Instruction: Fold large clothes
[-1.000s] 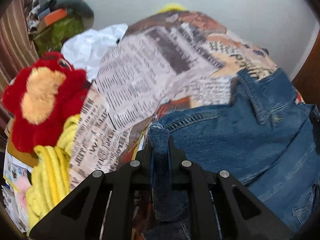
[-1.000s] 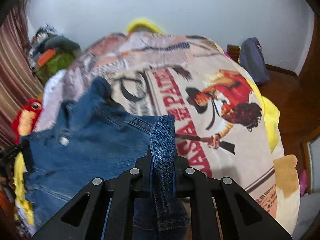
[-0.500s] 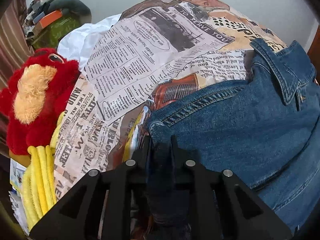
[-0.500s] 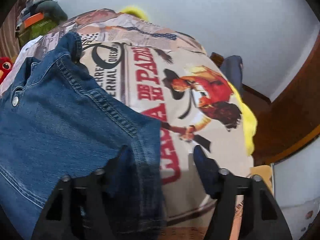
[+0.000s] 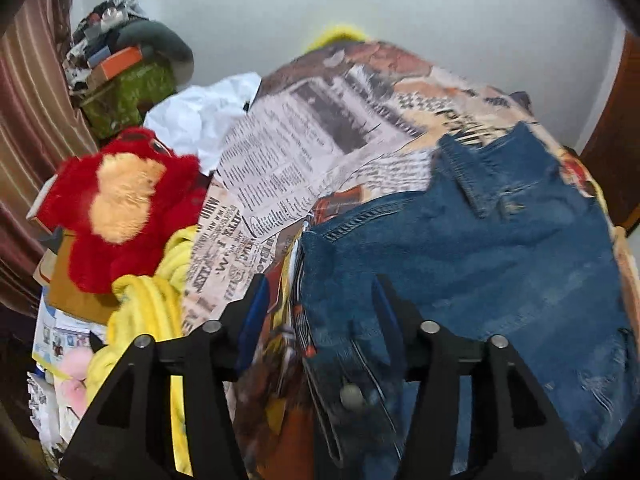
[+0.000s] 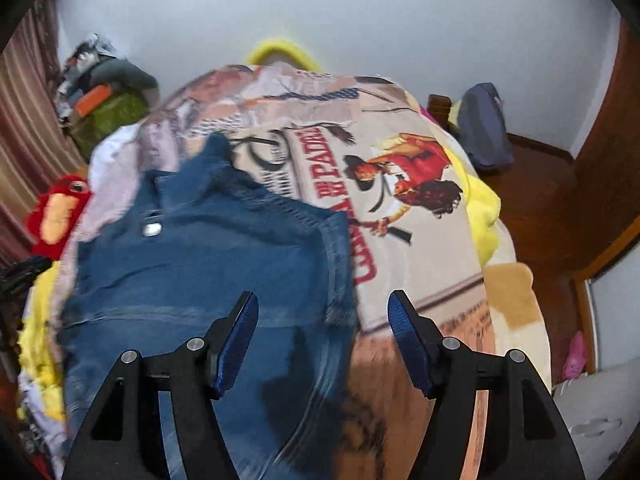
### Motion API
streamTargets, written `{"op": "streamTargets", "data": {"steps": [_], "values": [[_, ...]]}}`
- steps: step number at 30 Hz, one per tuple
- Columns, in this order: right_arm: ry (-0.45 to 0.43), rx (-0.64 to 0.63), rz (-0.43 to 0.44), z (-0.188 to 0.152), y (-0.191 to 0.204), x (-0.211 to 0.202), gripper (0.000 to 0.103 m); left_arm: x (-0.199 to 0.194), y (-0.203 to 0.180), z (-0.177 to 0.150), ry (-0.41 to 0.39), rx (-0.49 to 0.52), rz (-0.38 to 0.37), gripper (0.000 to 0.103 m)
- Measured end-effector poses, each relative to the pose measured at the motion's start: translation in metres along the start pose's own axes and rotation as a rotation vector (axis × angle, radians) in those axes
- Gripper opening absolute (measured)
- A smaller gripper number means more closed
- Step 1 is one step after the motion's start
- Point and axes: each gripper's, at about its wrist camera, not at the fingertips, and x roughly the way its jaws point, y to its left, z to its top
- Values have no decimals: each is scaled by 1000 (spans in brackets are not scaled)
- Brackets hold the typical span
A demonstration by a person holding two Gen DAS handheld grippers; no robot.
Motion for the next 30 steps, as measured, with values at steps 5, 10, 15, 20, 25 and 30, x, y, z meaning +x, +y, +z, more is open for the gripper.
{"op": "streamTargets", "data": {"steps": [5,10,15,20,25,30], "values": [[-33,-4,42,-22,16,-58,72,-51,-5,-19,-17,11,-39,67],[-74,-18,84,-54,27,-109,73,-93,-10,-57,-25,26,-73,82],[-83,-34,86,-99,34,-139,75,-109,-16,-103,19,38,-131,83],[-51,-58,57,-150,36,-143,75,-116,-24,-160,84,62,-146,83],[21,-6,72,-198,28,-128,75,-121,-34,-212,139,88,-174,83],[108,137,111,-233,3,-110,75,-121,-42,-253,184,104,-178,83]]}}
